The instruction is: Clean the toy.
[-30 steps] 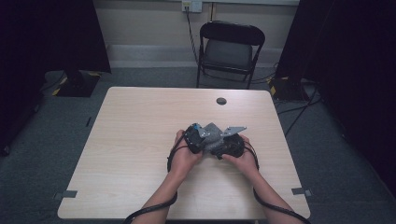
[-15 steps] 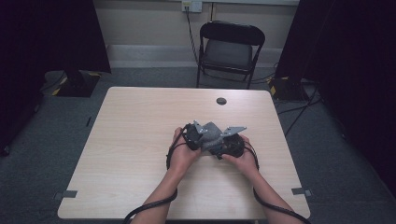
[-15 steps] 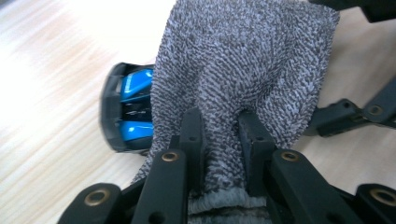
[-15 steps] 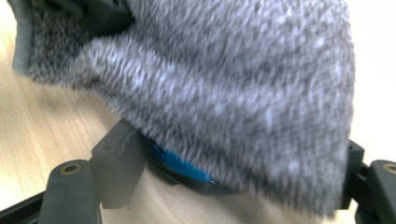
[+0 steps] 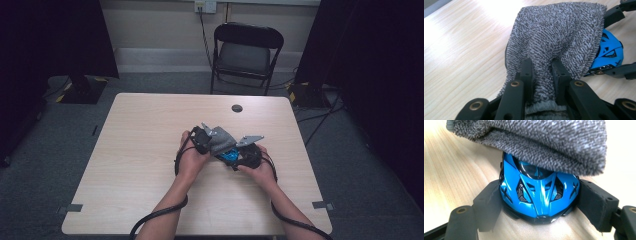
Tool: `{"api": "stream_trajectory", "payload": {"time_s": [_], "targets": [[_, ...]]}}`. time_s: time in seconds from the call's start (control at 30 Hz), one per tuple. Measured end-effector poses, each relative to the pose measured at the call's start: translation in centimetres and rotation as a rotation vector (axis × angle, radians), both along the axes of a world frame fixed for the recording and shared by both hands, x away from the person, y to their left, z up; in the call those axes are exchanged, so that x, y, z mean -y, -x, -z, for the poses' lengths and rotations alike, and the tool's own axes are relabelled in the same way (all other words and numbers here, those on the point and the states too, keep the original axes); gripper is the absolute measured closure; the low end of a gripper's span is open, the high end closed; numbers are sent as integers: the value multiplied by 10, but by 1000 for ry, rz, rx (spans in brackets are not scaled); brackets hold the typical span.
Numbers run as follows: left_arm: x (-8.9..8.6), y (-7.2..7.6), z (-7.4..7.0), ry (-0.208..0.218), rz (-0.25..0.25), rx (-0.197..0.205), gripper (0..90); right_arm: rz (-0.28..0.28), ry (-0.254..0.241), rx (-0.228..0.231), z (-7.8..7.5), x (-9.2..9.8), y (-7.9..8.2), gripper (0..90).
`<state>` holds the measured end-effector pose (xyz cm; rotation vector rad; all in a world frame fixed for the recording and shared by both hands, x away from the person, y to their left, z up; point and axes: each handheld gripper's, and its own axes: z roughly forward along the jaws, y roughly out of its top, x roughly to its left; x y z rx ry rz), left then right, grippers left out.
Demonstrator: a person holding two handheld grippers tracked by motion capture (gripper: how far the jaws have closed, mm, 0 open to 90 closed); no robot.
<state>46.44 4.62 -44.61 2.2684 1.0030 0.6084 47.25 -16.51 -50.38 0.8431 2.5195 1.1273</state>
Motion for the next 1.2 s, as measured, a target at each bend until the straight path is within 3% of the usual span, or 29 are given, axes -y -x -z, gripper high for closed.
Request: {"api": "stream_trajectory", "payload": {"time_s": [0.77, 1.2], "targets": [[-23, -8, -4, -39, -63, 21, 756, 0, 0, 0, 0, 0, 0, 236], [-44, -13, 3, -32, -119, -13, 757, 0, 0, 0, 0, 0, 0, 236]]}}
